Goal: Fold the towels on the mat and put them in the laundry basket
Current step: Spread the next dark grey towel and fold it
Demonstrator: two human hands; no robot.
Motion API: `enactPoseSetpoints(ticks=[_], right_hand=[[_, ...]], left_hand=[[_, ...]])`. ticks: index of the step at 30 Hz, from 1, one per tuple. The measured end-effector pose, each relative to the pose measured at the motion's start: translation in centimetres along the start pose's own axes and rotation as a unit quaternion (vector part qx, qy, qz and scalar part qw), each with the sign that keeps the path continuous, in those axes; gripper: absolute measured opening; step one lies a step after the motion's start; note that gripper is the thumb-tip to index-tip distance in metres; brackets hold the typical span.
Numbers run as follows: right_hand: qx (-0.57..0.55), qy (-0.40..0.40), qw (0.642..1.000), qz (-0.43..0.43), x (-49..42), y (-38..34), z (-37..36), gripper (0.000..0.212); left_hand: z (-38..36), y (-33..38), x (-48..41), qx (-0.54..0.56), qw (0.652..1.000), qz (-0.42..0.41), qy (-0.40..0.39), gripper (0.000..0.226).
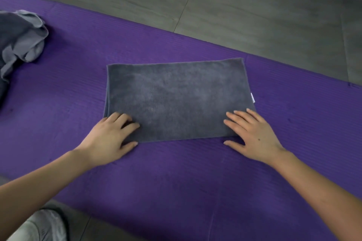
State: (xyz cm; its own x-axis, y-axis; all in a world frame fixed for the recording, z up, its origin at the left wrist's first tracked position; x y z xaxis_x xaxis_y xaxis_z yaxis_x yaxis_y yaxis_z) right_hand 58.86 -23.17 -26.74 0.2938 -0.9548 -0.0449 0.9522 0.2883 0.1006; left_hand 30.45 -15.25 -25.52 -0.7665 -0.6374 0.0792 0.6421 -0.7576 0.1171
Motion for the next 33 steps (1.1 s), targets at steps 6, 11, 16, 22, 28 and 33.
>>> enactPoseSetpoints(ticks=[6,11,16,22,28,33], right_hand=[[-0.021,0.025,0.992,-0.124,1.1,2.8,1.0,0.042],[-0.091,0.034,0.985,-0.140,5.5,2.8,3.7,0.028],[-0.472,0.034,0.816,-0.331,11.4,6.2,4.4,0.029],[-0.562,0.157,0.693,-0.424,9.6,10.2,4.9,0.015],[-0.423,0.134,0.739,-0.507,5.4,15.2,2.2,0.010],[-0.259,0.016,0.807,-0.531,3.9,15.4,-0.7,0.024]], left_hand=[[-0.3,-0.9,0.2,-0.054,0.994,0.098,-0.013,0.041],[0.5,-0.8,1.0,0.031,0.994,0.104,-0.016,0.038],[3.1,-4.3,2.2,0.395,0.883,0.250,0.049,0.025],[4.6,-6.0,0.6,0.568,0.734,0.315,0.199,0.018],[4.3,-8.6,-3.7,0.493,0.715,0.416,0.271,0.030],[1.8,-9.7,-6.6,0.438,0.741,0.461,0.214,0.047]])
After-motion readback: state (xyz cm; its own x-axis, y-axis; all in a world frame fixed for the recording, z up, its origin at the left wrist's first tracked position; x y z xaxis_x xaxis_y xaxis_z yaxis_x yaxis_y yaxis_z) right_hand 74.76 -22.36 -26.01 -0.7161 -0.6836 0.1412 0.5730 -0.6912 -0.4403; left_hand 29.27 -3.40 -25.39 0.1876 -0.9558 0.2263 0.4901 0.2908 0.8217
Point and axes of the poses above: each hand's wrist, its own x-axis away from the middle knuckle, its own z-axis out of the back of the hand, y = z × x, the point moved 10 cm from there along -x, towards the middle knuckle, and after that the axes turned 4 degrees about x, right-handed, at the moved point
